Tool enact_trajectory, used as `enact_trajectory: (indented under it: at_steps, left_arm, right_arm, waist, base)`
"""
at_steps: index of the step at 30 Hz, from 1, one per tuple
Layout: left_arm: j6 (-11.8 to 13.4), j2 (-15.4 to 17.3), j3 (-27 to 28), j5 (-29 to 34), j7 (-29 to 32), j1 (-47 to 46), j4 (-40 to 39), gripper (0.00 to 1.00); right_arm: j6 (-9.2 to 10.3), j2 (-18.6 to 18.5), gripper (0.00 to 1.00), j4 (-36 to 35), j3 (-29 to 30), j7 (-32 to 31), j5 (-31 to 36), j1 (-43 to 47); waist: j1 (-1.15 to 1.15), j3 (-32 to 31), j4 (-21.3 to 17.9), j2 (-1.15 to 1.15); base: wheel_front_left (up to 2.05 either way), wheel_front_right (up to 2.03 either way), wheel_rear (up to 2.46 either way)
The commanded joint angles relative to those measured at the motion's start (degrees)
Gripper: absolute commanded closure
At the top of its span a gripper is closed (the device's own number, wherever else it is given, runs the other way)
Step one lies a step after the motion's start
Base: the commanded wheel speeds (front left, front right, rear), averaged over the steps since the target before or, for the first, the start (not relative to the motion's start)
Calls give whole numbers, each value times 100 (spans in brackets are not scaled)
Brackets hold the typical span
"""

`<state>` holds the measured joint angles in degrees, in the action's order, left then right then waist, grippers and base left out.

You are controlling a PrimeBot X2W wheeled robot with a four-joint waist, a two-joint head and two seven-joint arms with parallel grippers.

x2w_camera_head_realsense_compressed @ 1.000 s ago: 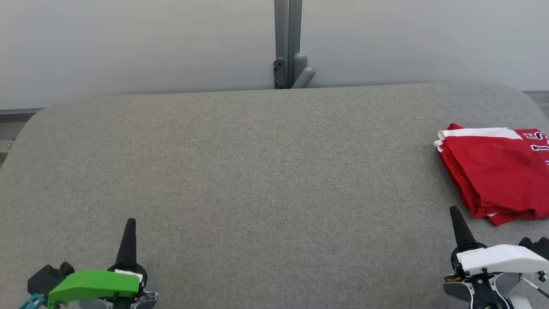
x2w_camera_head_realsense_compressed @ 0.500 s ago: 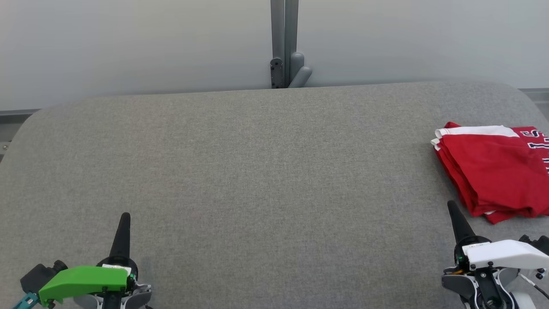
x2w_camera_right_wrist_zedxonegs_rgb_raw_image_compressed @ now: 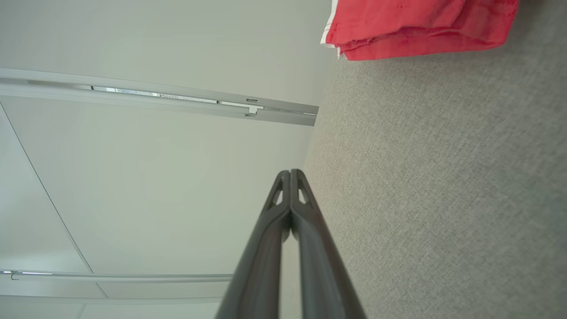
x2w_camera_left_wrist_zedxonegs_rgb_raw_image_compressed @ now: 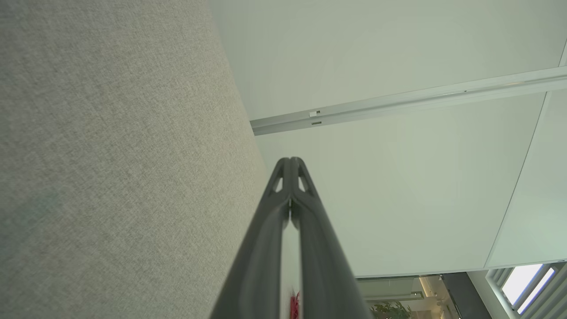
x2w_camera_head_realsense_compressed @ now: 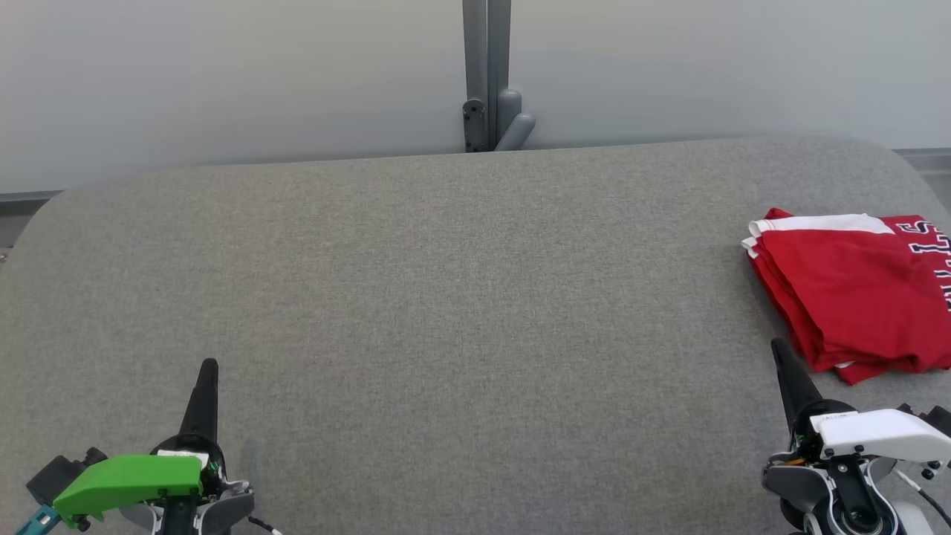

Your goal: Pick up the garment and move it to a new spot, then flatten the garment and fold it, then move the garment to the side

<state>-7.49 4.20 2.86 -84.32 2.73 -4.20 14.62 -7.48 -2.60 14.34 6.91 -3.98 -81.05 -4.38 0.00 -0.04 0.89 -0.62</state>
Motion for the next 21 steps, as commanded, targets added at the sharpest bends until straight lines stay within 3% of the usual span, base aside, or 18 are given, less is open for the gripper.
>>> enact_trajectory:
  at_steps: [1, 21]
  left_arm:
    - [0, -12, 38, -122, 32, -139, -50, 100]
    - [0, -45, 213, -841, 269, -234, -69, 100]
  right_arm:
    - [-3, -34, 100, -50, -2, -51, -149, -94]
    - [-2, -41, 100, -70, -14, -261, -1047, -184]
  waist:
    - [0, 2, -5, 51]
    - [0, 19, -78, 61]
  base:
    - [0, 0, 0]
    - [0, 0, 0]
